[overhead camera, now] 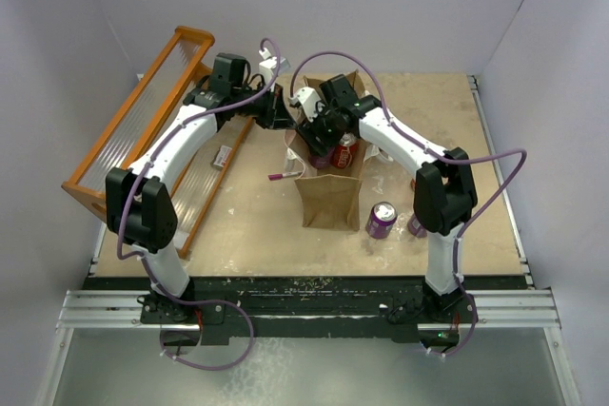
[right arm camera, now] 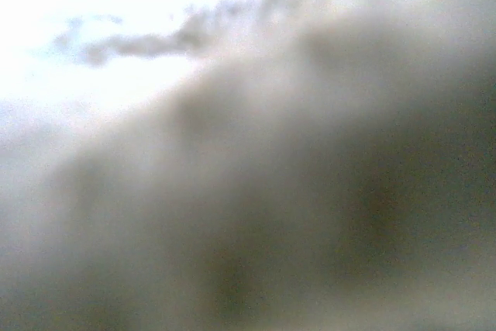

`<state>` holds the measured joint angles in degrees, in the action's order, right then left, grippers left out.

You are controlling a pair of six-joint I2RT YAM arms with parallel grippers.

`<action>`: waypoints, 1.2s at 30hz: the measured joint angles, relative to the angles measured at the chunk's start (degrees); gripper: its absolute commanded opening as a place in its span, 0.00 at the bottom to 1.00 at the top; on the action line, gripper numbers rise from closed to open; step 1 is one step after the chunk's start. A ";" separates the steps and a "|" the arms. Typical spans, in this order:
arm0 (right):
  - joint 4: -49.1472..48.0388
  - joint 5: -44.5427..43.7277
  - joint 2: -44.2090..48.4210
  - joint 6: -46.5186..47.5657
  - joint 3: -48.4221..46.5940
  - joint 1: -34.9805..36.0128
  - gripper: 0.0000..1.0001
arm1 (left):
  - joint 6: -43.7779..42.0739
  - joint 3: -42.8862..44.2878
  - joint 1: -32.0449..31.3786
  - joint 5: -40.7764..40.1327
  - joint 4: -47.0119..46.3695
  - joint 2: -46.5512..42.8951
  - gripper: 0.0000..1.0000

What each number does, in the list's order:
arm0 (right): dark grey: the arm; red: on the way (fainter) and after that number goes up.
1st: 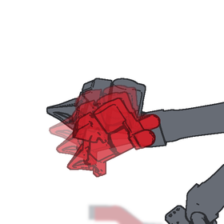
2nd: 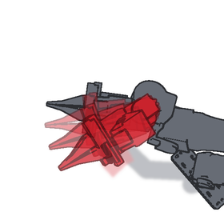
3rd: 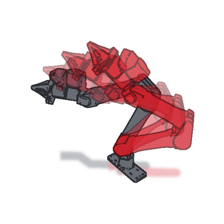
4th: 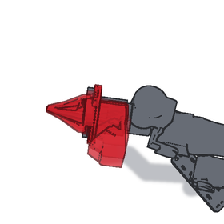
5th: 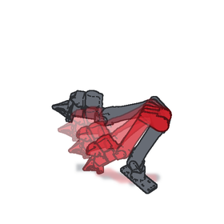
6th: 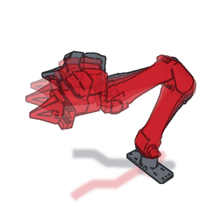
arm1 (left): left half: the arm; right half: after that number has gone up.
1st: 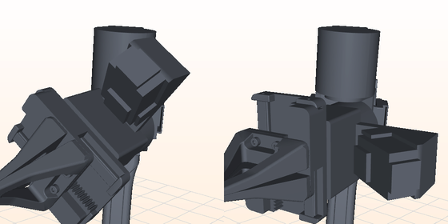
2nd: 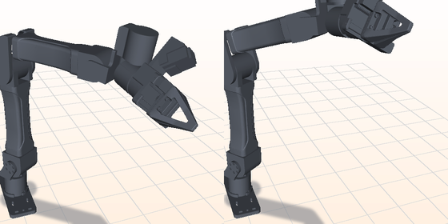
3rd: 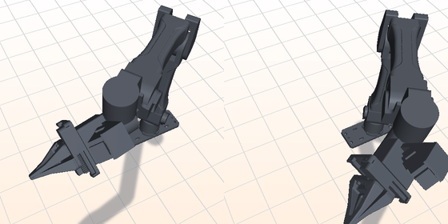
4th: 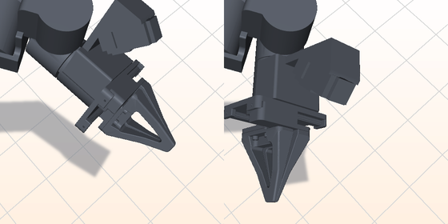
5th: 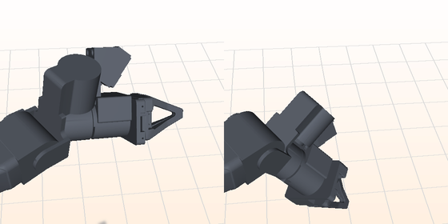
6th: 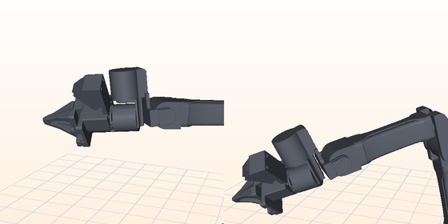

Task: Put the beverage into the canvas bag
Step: Place the drink in the canvas bag.

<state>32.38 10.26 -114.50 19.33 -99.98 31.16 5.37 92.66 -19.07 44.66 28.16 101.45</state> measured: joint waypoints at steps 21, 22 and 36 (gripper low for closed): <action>-7.80 4.15 1.31 3.41 6.91 -0.50 0.49 | 0.00 0.00 0.20 0.81 0.70 1.20 0.00; -7.98 4.15 1.38 3.45 7.06 -0.50 0.52 | 0.00 0.00 0.17 0.85 0.70 1.20 0.00; -8.81 4.39 1.92 4.07 8.11 -0.83 0.53 | 0.00 0.00 0.20 1.05 0.66 1.25 0.00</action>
<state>23.57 14.66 -112.57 23.40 -91.88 30.33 5.37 92.66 -18.87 45.71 28.82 102.69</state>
